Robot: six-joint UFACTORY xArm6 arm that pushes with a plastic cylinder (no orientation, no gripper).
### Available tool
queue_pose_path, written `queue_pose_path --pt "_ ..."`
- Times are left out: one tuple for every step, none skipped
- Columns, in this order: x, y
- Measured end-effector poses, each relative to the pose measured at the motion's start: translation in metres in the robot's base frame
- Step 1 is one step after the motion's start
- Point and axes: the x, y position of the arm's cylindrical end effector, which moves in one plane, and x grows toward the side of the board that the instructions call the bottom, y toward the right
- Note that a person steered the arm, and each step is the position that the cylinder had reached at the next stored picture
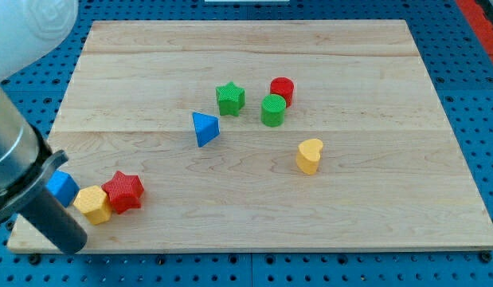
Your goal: Move yellow heart to blue triangle
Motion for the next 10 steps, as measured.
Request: queue_pose_path --pt "-0.02 0.014" --pt "-0.023 0.017" --pt "0.002 0.001" --pt "0.004 -0.049" --pt "0.002 -0.031" --pt "0.004 0.071" --pt "-0.018 0.152" --pt "-0.052 0.18" --pt "-0.069 0.185" --pt "-0.035 0.234"
